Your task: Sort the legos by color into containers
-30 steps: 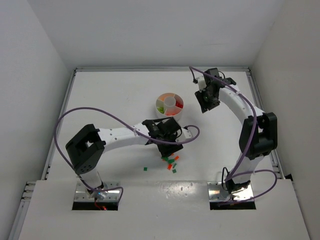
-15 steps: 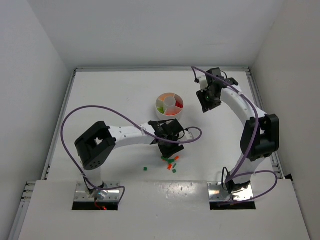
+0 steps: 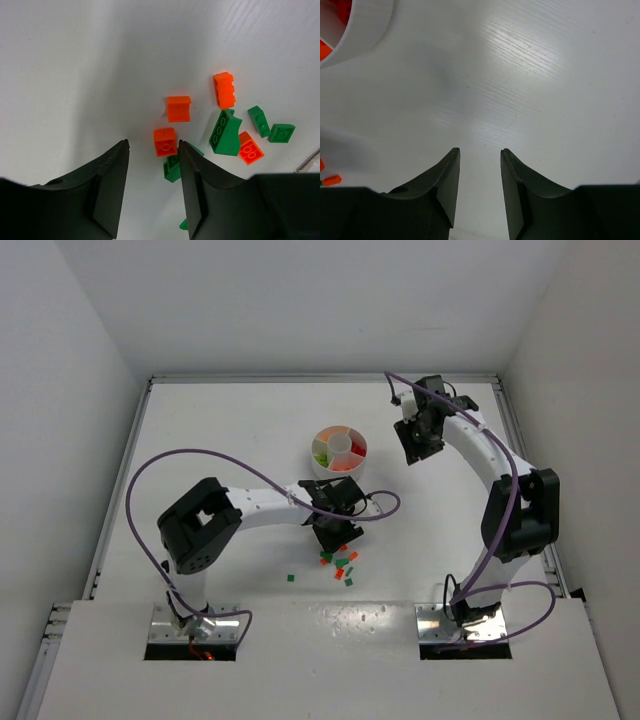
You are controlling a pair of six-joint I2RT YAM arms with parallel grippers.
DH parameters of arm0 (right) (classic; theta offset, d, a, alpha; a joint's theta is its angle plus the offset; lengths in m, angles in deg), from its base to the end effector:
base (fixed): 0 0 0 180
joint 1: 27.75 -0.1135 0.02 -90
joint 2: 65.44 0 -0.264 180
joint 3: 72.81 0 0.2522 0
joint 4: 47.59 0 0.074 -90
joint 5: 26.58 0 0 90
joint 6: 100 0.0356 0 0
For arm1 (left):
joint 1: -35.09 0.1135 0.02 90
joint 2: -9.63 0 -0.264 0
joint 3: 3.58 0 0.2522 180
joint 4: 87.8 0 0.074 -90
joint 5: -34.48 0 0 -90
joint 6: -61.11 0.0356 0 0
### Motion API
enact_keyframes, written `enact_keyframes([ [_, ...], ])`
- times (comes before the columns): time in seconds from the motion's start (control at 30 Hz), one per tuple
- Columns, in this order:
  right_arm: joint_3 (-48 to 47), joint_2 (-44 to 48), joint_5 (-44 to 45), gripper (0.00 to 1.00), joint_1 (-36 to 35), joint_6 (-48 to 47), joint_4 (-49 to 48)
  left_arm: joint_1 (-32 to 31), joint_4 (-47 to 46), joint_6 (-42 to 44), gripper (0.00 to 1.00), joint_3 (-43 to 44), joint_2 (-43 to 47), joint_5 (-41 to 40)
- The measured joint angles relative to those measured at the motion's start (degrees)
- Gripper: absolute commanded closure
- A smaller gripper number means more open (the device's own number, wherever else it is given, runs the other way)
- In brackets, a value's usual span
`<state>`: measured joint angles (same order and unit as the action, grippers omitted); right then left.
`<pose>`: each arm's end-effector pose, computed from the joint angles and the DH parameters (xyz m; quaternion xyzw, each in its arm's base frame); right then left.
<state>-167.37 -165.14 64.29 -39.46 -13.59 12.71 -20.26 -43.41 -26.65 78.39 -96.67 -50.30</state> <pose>0.3538 0.0728 0.2515 -0.1285 0.9686 0.0077 0.2127 0.2041 -0.3010 0.1610 0.4803 0.8563 -0.1225 0.1450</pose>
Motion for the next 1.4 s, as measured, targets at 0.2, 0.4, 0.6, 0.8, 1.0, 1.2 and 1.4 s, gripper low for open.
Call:
enact_keyframes([
  [0.2, 0.0, 0.0, 0.0, 0.61, 0.0, 0.0, 0.0, 0.0, -0.1, 0.0, 0.55, 0.0, -0.8, -0.2],
  [0.4, 0.0, 0.0, -0.1, 0.61, 0.0, 0.0, 0.0, 0.0, -0.4, 0.0, 0.68, 0.0, -0.8, -0.1],
  [0.6, 0.0, 0.0, -0.3, 0.61, 0.0, 0.0, 0.0, 0.0, -0.6, 0.4, 0.78, 0.7, -1.4, 0.9],
  [0.8, 0.0, 0.0, -2.5, 0.56, 0.0, 0.0, 0.0, 1.8, -0.7, 1.4, 0.79, 0.7, 2.7, 3.0],
  [1.0, 0.5, 0.0, -5.7, 0.00, 0.0, 0.5, 0.1, 8.8, -0.2, 1.7, 0.79, 7.4, 11.5, 3.9],
  [1.2, 0.6, 0.0, -8.2, 0.00, 0.0, 0.1, 0.5, 14.4, -0.1, 1.5, 0.79, 18.5, 10.3, 2.5],
  [1.4, 0.6, -0.3, -9.1, 0.00, 0.0, 0.1, 0.7, 18.1, 1.5, 0.2, 0.79, 25.0, 3.5, 3.1],
])
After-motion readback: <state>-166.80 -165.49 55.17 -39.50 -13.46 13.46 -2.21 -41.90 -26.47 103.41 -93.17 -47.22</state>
